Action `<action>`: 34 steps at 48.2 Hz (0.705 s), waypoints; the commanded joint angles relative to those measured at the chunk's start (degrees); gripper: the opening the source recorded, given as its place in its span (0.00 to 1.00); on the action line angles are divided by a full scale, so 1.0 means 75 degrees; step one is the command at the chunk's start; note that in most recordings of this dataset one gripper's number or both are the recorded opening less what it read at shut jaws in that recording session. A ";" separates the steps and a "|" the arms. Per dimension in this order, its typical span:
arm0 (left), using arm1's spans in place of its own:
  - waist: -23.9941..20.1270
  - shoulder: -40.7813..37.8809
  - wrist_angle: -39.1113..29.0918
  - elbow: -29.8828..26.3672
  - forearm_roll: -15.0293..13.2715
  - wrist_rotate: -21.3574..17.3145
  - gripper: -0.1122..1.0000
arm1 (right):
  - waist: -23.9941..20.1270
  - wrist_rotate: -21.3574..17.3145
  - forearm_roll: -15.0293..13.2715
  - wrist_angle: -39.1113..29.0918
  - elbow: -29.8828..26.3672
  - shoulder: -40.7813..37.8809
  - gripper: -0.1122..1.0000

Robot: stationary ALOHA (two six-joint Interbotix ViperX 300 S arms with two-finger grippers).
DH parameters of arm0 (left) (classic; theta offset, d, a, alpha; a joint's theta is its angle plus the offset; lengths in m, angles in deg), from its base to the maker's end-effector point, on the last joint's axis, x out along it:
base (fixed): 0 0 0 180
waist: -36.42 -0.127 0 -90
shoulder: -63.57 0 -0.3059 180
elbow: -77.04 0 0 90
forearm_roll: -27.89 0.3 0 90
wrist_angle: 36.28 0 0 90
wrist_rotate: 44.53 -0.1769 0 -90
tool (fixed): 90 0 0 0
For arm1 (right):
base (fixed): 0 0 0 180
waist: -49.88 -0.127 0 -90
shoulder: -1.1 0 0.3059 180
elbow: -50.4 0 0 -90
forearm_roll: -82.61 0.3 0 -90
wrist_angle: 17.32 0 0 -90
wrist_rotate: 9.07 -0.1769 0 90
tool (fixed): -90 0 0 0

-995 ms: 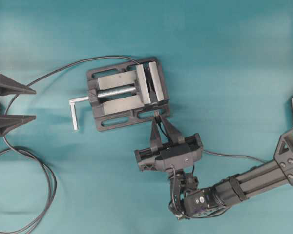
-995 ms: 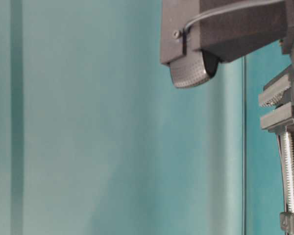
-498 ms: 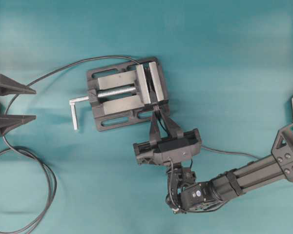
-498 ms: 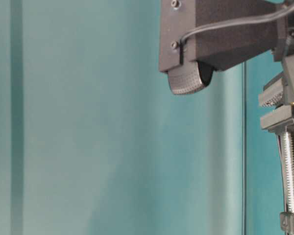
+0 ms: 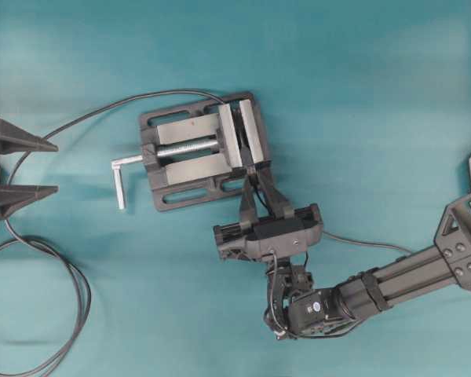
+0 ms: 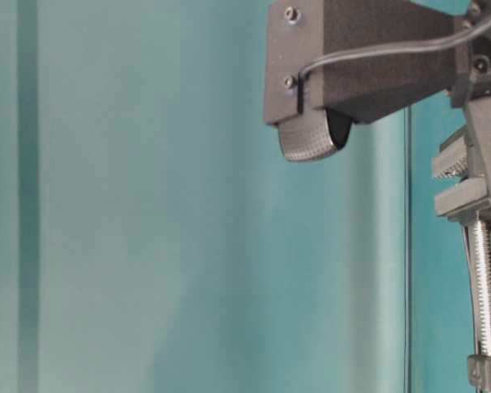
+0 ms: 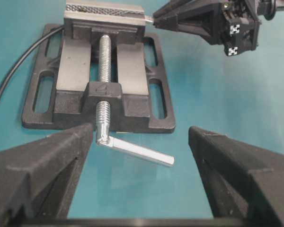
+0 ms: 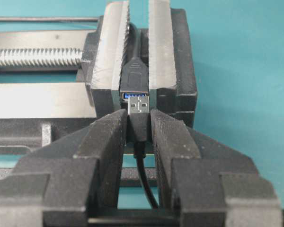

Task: Insert the USB cable into the fixed female connector.
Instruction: 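Advance the plug with the right gripper into the socket opening, then push the plug fully into the socket with the right gripper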

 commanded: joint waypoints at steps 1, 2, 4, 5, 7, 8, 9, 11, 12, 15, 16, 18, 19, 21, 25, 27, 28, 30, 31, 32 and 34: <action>0.0000 -0.0117 0.0070 -0.0082 0.0000 0.0059 0.99 | 0.0047 -0.0059 -0.0012 0.0012 -0.0129 0.0422 0.28; 0.0000 -0.0117 0.0070 -0.0082 0.0000 0.0059 0.99 | 0.0059 -0.0082 -0.0012 0.0012 -0.0129 0.0422 0.28; 0.0000 -0.0117 0.0070 -0.0082 0.0000 0.0059 0.99 | 0.0059 -0.0141 -0.0012 0.0000 -0.0117 0.0410 0.28; 0.0000 -0.0117 0.0070 -0.0082 -0.0012 0.0059 0.99 | 0.0070 -0.0164 -0.0012 0.0012 -0.0117 0.0410 0.28; 0.0000 -0.0117 0.0070 -0.0082 0.0000 0.0059 0.99 | 0.0082 -0.0234 -0.0012 0.0000 -0.0117 0.0410 0.28; 0.0000 -0.0117 0.0070 -0.0082 0.0000 0.0059 0.99 | 0.0082 -0.0258 -0.0012 -0.0012 -0.0117 0.0410 0.28; 0.0000 -0.0117 0.0070 -0.0082 0.0000 0.0059 0.99 | 0.0094 -0.0281 -0.0012 -0.0012 -0.0105 0.0410 0.28; 0.0000 -0.0117 0.0070 -0.0082 0.0000 0.0059 0.99 | 0.0094 -0.0328 -0.0012 -0.0035 -0.0105 0.0410 0.28; 0.0000 -0.0117 0.0082 -0.0082 0.0000 0.0059 0.99 | 0.0094 -0.0352 -0.0012 -0.0047 -0.0105 0.0410 0.28; 0.0000 -0.0117 0.0070 -0.0082 0.0000 0.0059 0.99 | 0.0105 -0.0375 -0.0012 -0.0094 -0.0117 0.0410 0.28; -0.0012 -0.0117 0.0070 -0.0094 0.0000 0.0059 0.99 | 0.0105 -0.0375 -0.0012 -0.0094 -0.0117 0.0410 0.28; 0.0000 -0.0117 0.0070 -0.0094 0.0000 0.0059 0.99 | 0.0105 -0.0375 -0.0012 -0.0094 -0.0129 0.0410 0.28; 0.0000 -0.0117 0.0070 -0.0082 0.0000 0.0059 0.99 | 0.0105 -0.0375 -0.0012 -0.0094 -0.0117 0.0410 0.28; 0.0000 -0.0117 0.0070 -0.0082 0.0000 0.0059 0.99 | 0.0117 -0.0363 -0.0012 -0.0094 -0.0117 0.0410 0.28; 0.0000 -0.0117 0.0070 -0.0082 0.0000 0.0059 0.99 | 0.0141 -0.0363 -0.0012 -0.0094 -0.0105 0.0410 0.28; 0.0000 -0.0117 0.0070 -0.0082 0.0000 0.0059 0.99 | 0.0141 -0.0363 -0.0012 -0.0094 -0.0105 0.0410 0.28; 0.0000 -0.0117 0.0070 -0.0094 0.0000 0.0059 0.99 | 0.0152 -0.0363 -0.0012 -0.0094 -0.0105 0.0410 0.28; 0.0000 -0.0129 0.0070 -0.0082 0.0000 0.0059 0.99 | 0.0152 -0.0363 -0.0012 -0.0094 -0.0105 0.0410 0.28; -0.0012 -0.0117 0.0070 -0.0082 0.0000 0.0059 0.99 | 0.0152 -0.0363 -0.0012 -0.0094 -0.0117 0.0422 0.28; 0.0000 -0.0117 0.0070 -0.0082 0.0000 0.0059 0.99 | 0.0164 -0.0363 -0.0012 -0.0094 -0.0117 0.0410 0.28; 0.0000 -0.0117 0.0070 -0.0082 0.0000 0.0059 0.99 | 0.0176 -0.0375 -0.0012 -0.0094 -0.0117 0.0410 0.28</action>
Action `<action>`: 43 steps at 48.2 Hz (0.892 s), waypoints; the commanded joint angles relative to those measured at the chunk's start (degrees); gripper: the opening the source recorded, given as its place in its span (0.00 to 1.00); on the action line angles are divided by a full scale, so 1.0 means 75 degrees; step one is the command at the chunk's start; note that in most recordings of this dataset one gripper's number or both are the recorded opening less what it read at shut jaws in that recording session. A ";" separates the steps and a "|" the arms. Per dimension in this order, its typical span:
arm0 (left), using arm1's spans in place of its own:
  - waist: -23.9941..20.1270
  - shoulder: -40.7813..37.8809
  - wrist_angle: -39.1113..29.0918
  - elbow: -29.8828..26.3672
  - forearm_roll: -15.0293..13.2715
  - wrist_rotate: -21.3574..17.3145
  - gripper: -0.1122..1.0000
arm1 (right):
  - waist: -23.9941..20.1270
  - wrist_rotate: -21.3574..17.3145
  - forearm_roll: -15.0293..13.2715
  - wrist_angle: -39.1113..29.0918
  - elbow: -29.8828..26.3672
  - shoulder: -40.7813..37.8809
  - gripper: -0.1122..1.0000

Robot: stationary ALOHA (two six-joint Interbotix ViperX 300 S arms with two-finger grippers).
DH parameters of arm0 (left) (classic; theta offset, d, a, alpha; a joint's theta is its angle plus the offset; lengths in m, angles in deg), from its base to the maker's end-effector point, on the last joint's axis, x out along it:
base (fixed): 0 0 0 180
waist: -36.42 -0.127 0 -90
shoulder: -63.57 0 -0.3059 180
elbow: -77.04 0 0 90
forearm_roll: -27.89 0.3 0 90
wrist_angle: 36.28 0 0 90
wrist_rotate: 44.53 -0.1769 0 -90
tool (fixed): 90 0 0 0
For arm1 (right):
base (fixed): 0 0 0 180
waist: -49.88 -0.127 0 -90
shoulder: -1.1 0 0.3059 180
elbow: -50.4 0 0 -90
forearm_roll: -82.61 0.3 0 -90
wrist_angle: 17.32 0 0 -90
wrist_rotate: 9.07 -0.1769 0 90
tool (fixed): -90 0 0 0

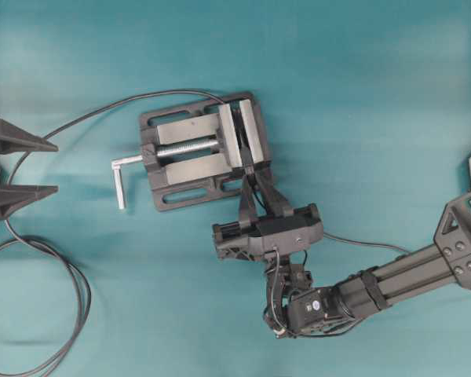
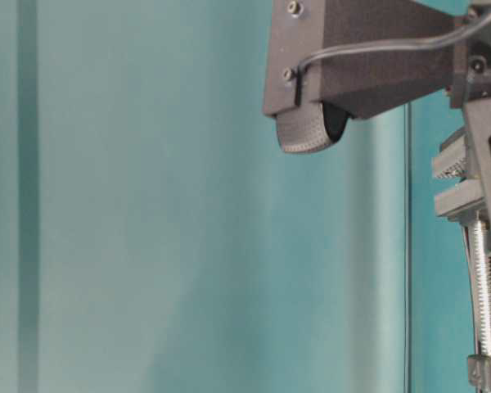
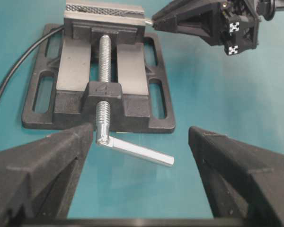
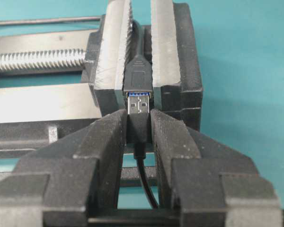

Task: Insert the USB cable into the fixed female connector.
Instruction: 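Push the plug fully into the socket with the right gripper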

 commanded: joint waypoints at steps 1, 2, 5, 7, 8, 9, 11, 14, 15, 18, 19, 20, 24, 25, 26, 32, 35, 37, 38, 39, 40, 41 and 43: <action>0.0000 -0.0117 0.0070 -0.0094 0.0000 0.0059 0.99 | 0.0129 -0.0012 -0.0012 0.0023 -0.0129 0.0398 0.28; 0.0012 -0.0117 0.0070 -0.0082 0.0000 0.0059 0.99 | 0.0129 -0.0012 -0.0012 0.0023 -0.0129 0.0410 0.28; 0.0012 -0.0117 0.0082 -0.0082 0.0000 0.0059 0.99 | 0.0141 -0.0012 0.0000 0.0023 -0.0129 0.0398 0.28; 0.0012 -0.0117 0.0070 -0.0082 0.0000 0.0059 0.99 | 0.0141 -0.0012 0.0000 0.0023 -0.0129 0.0410 0.28; 0.0012 -0.0117 0.0070 -0.0082 0.0000 0.0059 0.99 | 0.0152 -0.0012 0.0000 0.0023 -0.0129 0.0398 0.28; 0.0012 -0.0117 0.0070 -0.0082 0.0000 0.0059 0.99 | 0.0164 -0.0012 0.0000 0.0023 -0.0129 0.0398 0.28; 0.0012 -0.0117 0.0070 -0.0082 0.0000 0.0059 0.99 | 0.0176 -0.0012 0.0000 0.0023 -0.0129 0.0398 0.28; 0.0012 -0.0117 0.0070 -0.0094 0.0000 0.0059 0.99 | 0.0199 -0.0012 0.0000 0.0023 -0.0129 0.0410 0.28; 0.0012 -0.0117 0.0070 -0.0082 0.0000 0.0059 0.99 | 0.0211 0.0000 0.0000 0.0012 -0.0129 0.0410 0.28; 0.0012 -0.0117 0.0070 -0.0082 0.0000 0.0059 0.99 | 0.0223 0.0012 0.0000 0.0023 -0.0129 0.0398 0.28; 0.0012 -0.0117 0.0070 -0.0094 0.0000 0.0059 0.99 | 0.0234 0.0012 0.0000 0.0023 -0.0117 0.0398 0.28; 0.0012 -0.0117 0.0070 -0.0082 0.0000 0.0059 0.99 | 0.0246 0.0012 0.0000 0.0023 -0.0117 0.0410 0.28; 0.0012 -0.0117 0.0070 -0.0082 0.0000 0.0059 0.99 | 0.0270 0.0012 0.0000 0.0023 -0.0105 0.0410 0.28; 0.0012 -0.0117 0.0070 -0.0082 0.0000 0.0059 0.99 | 0.0281 0.0012 0.0000 0.0023 -0.0105 0.0422 0.28; 0.0012 -0.0117 0.0070 -0.0082 0.0000 0.0059 0.99 | 0.0281 0.0012 0.0000 0.0023 -0.0105 0.0422 0.28; 0.0012 -0.0117 0.0070 -0.0082 0.0000 0.0059 0.99 | 0.0328 0.0023 0.0000 -0.0012 -0.0082 0.0480 0.28; 0.0012 -0.0117 0.0070 -0.0082 0.0000 0.0059 0.99 | 0.0352 0.0047 0.0000 -0.0059 -0.0059 0.0539 0.28; 0.0012 -0.0117 0.0070 -0.0082 0.0000 0.0059 0.99 | 0.0363 0.0047 0.0000 -0.0059 -0.0035 0.0586 0.28; 0.0012 -0.0117 0.0070 -0.0082 0.0000 0.0059 0.99 | 0.0375 0.0047 0.0000 -0.0059 -0.0023 0.0609 0.28; 0.0012 -0.0117 0.0070 -0.0082 0.0000 0.0059 0.99 | 0.0387 0.0059 -0.0012 -0.0059 -0.0023 0.0621 0.28; 0.0012 -0.0117 0.0070 -0.0082 0.0000 0.0070 0.99 | 0.0387 0.0070 0.0000 -0.0059 0.0000 0.0656 0.28; 0.0012 -0.0117 0.0070 -0.0082 0.0000 0.0059 0.99 | 0.0398 0.0070 0.0000 -0.0059 0.0012 0.0668 0.28; 0.0012 -0.0129 0.0070 -0.0094 0.0000 0.0070 0.99 | 0.0422 0.0070 0.0000 -0.0059 0.0047 0.0691 0.28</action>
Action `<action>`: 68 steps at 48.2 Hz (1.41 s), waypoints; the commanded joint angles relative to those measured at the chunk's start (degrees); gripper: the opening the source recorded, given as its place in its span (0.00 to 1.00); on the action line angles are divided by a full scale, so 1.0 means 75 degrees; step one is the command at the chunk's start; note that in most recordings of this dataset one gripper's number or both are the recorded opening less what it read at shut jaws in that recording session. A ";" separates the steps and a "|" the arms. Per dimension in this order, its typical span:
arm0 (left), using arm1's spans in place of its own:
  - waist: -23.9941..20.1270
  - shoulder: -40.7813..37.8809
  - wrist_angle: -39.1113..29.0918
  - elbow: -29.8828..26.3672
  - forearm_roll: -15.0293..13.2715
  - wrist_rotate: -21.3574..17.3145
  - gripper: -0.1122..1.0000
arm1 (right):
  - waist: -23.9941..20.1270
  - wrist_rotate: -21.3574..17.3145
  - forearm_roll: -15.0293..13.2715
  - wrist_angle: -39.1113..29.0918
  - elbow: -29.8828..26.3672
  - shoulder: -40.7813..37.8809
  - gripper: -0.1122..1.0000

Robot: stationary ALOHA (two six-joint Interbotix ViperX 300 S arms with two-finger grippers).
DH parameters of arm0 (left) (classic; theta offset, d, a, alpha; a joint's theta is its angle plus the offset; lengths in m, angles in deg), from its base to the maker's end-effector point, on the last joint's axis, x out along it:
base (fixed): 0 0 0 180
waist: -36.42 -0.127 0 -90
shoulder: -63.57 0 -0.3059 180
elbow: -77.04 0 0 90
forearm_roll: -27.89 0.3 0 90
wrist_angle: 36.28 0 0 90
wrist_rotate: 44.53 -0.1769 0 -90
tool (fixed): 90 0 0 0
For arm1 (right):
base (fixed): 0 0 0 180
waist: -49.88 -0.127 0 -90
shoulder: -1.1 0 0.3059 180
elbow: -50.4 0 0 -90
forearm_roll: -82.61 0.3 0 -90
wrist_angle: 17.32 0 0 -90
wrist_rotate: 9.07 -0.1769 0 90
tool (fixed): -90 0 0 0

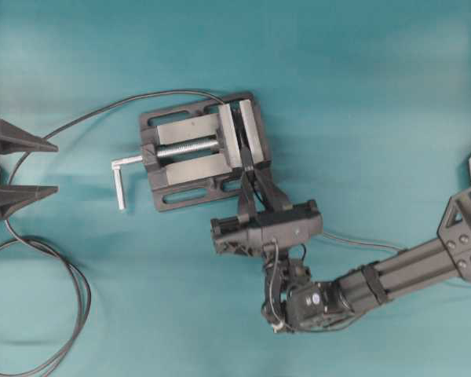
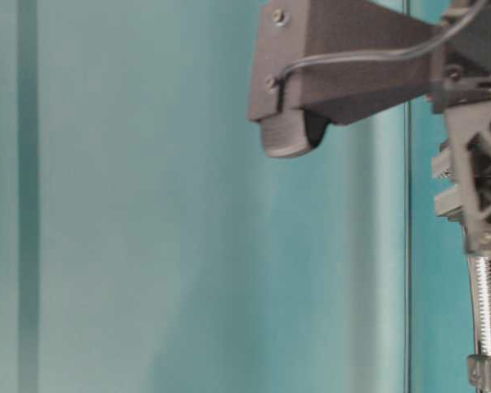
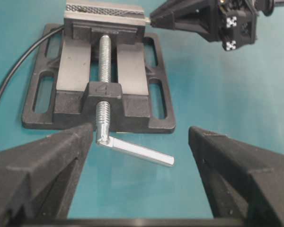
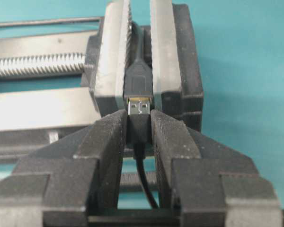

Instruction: Insert the USB cable into the fixed female connector.

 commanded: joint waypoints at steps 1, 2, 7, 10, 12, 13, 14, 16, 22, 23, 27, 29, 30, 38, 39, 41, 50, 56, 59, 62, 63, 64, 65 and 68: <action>0.0000 -0.0117 0.0059 -0.0082 0.0000 0.0059 0.99 | 0.0234 0.0012 -0.0023 0.0047 0.0000 0.0492 0.28; 0.0000 -0.0129 0.0059 -0.0082 0.0000 0.0059 0.99 | 0.0246 0.0012 -0.0023 0.0035 0.0023 0.0492 0.28; 0.0000 -0.0117 0.0059 -0.0082 0.0000 0.0059 0.99 | 0.0305 0.0012 -0.0035 0.0000 0.0082 0.0492 0.28; 0.0000 -0.0117 0.0059 -0.0082 0.0000 0.0059 0.99 | 0.0340 0.0012 -0.0070 -0.0035 0.0117 0.0480 0.28; 0.0000 -0.0117 0.0059 -0.0094 0.0000 0.0059 0.99 | 0.0375 0.0012 -0.0094 -0.0047 0.0141 0.0469 0.28; 0.0000 -0.0117 0.0059 -0.0082 0.0000 0.0059 0.99 | 0.0387 0.0000 -0.0105 -0.0047 0.0141 0.0457 0.28; 0.0000 -0.0117 0.0059 -0.0082 0.0000 0.0059 0.99 | 0.0398 0.0000 -0.0117 -0.0047 0.0152 0.0445 0.28; 0.0000 -0.0117 0.0059 -0.0082 0.0000 0.0059 0.99 | 0.0434 0.0000 -0.0141 -0.0047 0.0152 0.0410 0.28; 0.0000 -0.0117 0.0059 -0.0082 0.0000 0.0047 0.99 | 0.0551 -0.0012 -0.0246 -0.0082 0.0164 0.0328 0.28; 0.0000 -0.0117 0.0059 -0.0082 0.0000 0.0059 0.99 | 0.0574 -0.0012 -0.0293 -0.0105 0.0152 0.0305 0.28; 0.0000 -0.0129 0.0059 -0.0082 0.0000 0.0047 0.99 | 0.0668 -0.0012 -0.0375 -0.0117 0.0129 0.0234 0.28; 0.0000 -0.0117 0.0059 -0.0082 0.0000 0.0047 0.99 | 0.0703 -0.0023 -0.0398 -0.0117 0.0129 0.0211 0.28; 0.0000 -0.0117 0.0059 -0.0082 0.0000 0.0047 0.99 | 0.0727 -0.0023 -0.0422 -0.0117 0.0117 0.0199 0.28; -0.0012 -0.0117 0.0059 -0.0082 0.0000 0.0047 0.99 | 0.0902 -0.0023 -0.0551 -0.0094 0.0105 0.0141 0.28; 0.0000 -0.0117 0.0070 -0.0082 0.0000 0.0047 0.99 | 0.0926 -0.0023 -0.0574 -0.0082 0.0105 0.0129 0.28; 0.0000 -0.0117 0.0059 -0.0094 0.0000 0.0047 0.99 | 0.0984 -0.0023 -0.0609 -0.0070 0.0094 0.0082 0.28; -0.0012 -0.0117 0.0059 -0.0082 0.0000 0.0023 0.99 | 0.1160 -0.0012 -0.0738 -0.0023 0.0082 -0.0023 0.28; -0.0012 -0.0117 0.0059 -0.0082 0.0000 0.0023 0.99 | 0.1254 -0.0023 -0.0750 0.0117 0.0117 -0.0023 0.28; -0.0012 -0.0117 0.0070 -0.0094 0.0000 0.0023 0.99 | 0.1277 -0.0023 -0.0773 0.0129 0.0117 -0.0023 0.28; -0.0012 -0.0117 0.0059 -0.0094 0.0000 0.0023 0.99 | 0.1313 -0.0023 -0.0844 0.0129 0.0105 -0.0023 0.28; -0.0012 -0.0117 0.0059 -0.0082 0.0000 0.0023 0.99 | 0.1324 -0.0023 -0.0867 0.0129 0.0094 -0.0023 0.28; -0.0012 -0.0117 0.0070 -0.0094 0.0000 0.0023 0.99 | 0.1348 -0.0023 -0.0891 0.0129 0.0082 -0.0023 0.28; -0.0012 -0.0117 0.0059 -0.0094 0.0000 0.0023 0.99 | 0.1359 -0.0023 -0.0914 0.0129 0.0082 -0.0023 0.28; -0.0012 -0.0117 0.0070 -0.0082 0.0000 0.0023 0.99 | 0.1418 -0.0023 -0.0961 0.0129 0.0047 -0.0035 0.28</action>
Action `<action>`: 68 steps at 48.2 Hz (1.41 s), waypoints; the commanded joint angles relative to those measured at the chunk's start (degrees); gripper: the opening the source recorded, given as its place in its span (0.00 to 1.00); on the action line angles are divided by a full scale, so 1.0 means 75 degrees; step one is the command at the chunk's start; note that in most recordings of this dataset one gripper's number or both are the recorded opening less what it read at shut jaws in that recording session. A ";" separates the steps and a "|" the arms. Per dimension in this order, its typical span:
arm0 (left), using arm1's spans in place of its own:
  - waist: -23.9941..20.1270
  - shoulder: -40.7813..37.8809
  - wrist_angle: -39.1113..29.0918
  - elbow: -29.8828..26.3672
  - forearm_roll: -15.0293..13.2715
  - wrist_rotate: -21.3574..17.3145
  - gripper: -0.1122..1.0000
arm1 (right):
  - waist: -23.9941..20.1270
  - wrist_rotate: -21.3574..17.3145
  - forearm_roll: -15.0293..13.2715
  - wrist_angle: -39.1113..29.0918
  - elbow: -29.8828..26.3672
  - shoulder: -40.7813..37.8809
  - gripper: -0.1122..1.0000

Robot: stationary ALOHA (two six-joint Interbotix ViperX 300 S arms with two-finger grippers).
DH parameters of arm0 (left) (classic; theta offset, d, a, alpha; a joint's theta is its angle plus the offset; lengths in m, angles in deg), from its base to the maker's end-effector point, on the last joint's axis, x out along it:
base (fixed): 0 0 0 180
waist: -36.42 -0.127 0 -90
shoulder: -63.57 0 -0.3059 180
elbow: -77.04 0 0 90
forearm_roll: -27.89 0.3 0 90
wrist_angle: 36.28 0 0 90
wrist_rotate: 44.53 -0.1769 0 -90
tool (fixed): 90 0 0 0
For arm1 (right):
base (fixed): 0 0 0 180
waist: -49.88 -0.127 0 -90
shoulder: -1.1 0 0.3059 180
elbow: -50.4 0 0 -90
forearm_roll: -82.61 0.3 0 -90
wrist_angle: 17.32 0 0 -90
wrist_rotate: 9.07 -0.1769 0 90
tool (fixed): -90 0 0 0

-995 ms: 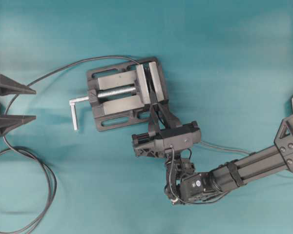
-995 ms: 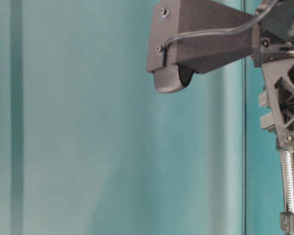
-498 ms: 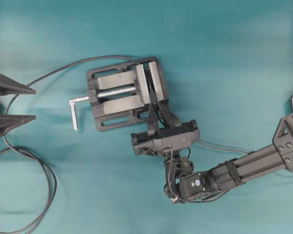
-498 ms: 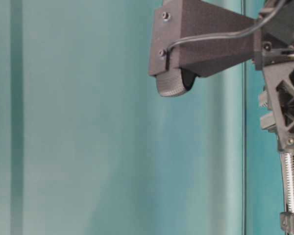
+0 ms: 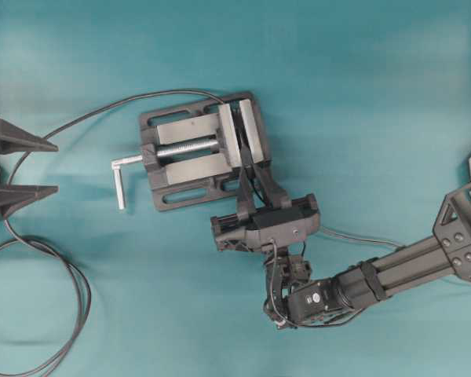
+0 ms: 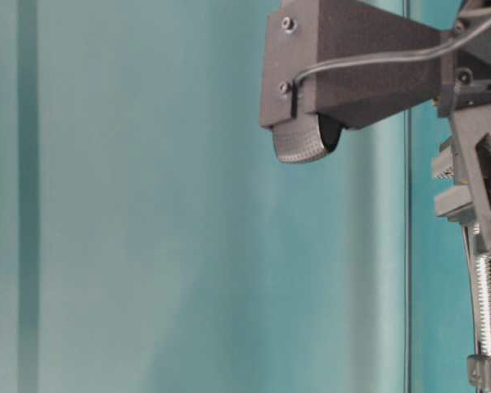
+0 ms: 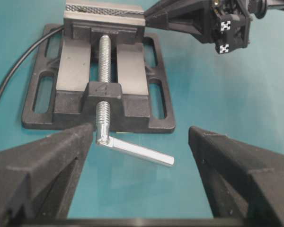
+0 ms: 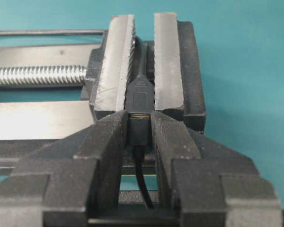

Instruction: Insert the USB cable into the fixed female connector.

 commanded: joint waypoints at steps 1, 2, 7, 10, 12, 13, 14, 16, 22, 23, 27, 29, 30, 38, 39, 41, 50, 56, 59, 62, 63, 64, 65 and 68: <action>-0.0012 -0.0117 0.0059 -0.0082 0.0000 0.0023 0.99 | 0.1301 0.0000 -0.0270 0.0082 -0.0152 0.0141 0.28; -0.0012 -0.0117 0.0070 -0.0082 0.0000 0.0023 0.99 | 0.1313 0.0023 -0.0270 0.0094 -0.0152 0.0141 0.28; -0.0012 -0.0117 0.0059 -0.0082 0.0000 0.0023 0.99 | 0.1313 0.0012 -0.0258 0.0188 -0.0164 0.0141 0.28; -0.0012 -0.0117 0.0059 -0.0094 0.0000 0.0023 0.99 | 0.1313 0.0000 -0.0246 0.0188 -0.0176 0.0141 0.28; -0.0012 -0.0129 0.0059 -0.0094 0.0000 0.0023 0.99 | 0.1324 0.0000 -0.0234 0.0188 -0.0176 0.0141 0.28; -0.0012 -0.0117 0.0059 -0.0082 0.0000 0.0023 0.99 | 0.1324 0.0000 -0.0223 0.0188 -0.0176 0.0141 0.28; -0.0012 -0.0117 0.0059 -0.0082 0.0000 0.0023 0.99 | 0.1324 0.0000 -0.0223 0.0199 -0.0176 0.0141 0.28; -0.0012 -0.0117 0.0059 -0.0094 0.0000 0.0012 0.99 | 0.1324 0.0000 -0.0211 0.0199 -0.0176 0.0141 0.28; -0.0012 -0.0117 0.0059 -0.0082 0.0000 0.0012 0.99 | 0.1359 0.0012 -0.0176 0.0211 -0.0141 0.0164 0.28; -0.0012 -0.0117 0.0059 -0.0082 0.0000 0.0012 0.99 | 0.1371 0.0012 -0.0152 0.0223 -0.0129 0.0176 0.28; -0.0012 -0.0117 0.0059 -0.0094 0.0000 0.0012 0.99 | 0.1406 0.0023 -0.0082 0.0223 -0.0141 0.0199 0.28; -0.0012 -0.0117 0.0059 -0.0094 0.0000 0.0012 0.99 | 0.1430 0.0023 -0.0070 0.0234 -0.0152 0.0211 0.28; -0.0012 -0.0117 0.0059 -0.0082 0.0000 0.0012 0.99 | 0.1453 0.0023 -0.0059 0.0234 -0.0164 0.0211 0.28; -0.0012 -0.0117 0.0059 -0.0094 0.0000 0.0012 0.99 | 0.1523 0.0035 0.0246 0.0258 -0.0223 0.0234 0.28; -0.0012 -0.0117 0.0059 -0.0082 0.0000 0.0012 0.99 | 0.1523 0.0035 0.0281 0.0258 -0.0234 0.0234 0.28; -0.0012 -0.0117 0.0059 -0.0082 0.0000 0.0012 0.99 | 0.1535 0.0035 0.0340 0.0246 -0.0234 0.0234 0.28; 0.0012 -0.0117 0.0059 -0.0082 0.0035 -0.0012 0.99 | 0.1582 0.0082 0.0363 0.0223 -0.0223 0.0234 0.28; 0.0023 -0.0117 0.0059 -0.0082 0.0035 -0.0023 0.99 | 0.1570 0.0270 0.0363 0.0188 -0.0234 0.0234 0.28; 0.0023 -0.0117 0.0059 -0.0094 0.0035 -0.0023 0.99 | 0.1582 0.0363 0.0363 0.0176 -0.0234 0.0234 0.28; 0.0023 -0.0117 0.0059 -0.0082 0.0035 -0.0023 0.99 | 0.1582 0.0422 0.0363 0.0152 -0.0234 0.0246 0.28; 0.0023 -0.0117 0.0059 -0.0094 0.0035 -0.0023 0.99 | 0.1582 0.0434 0.0363 0.0152 -0.0234 0.0258 0.28; 0.0023 -0.0117 0.0059 -0.0094 0.0035 -0.0023 0.99 | 0.1570 0.0457 0.0363 0.0152 -0.0234 0.0270 0.28; 0.0023 -0.0117 0.0059 -0.0094 0.0035 -0.0023 0.99 | 0.1570 0.0469 0.0363 0.0152 -0.0223 0.0281 0.28; 0.0023 -0.0117 0.0059 -0.0082 0.0035 -0.0012 0.99 | 0.1547 0.0516 0.0363 0.0141 -0.0211 0.0316 0.28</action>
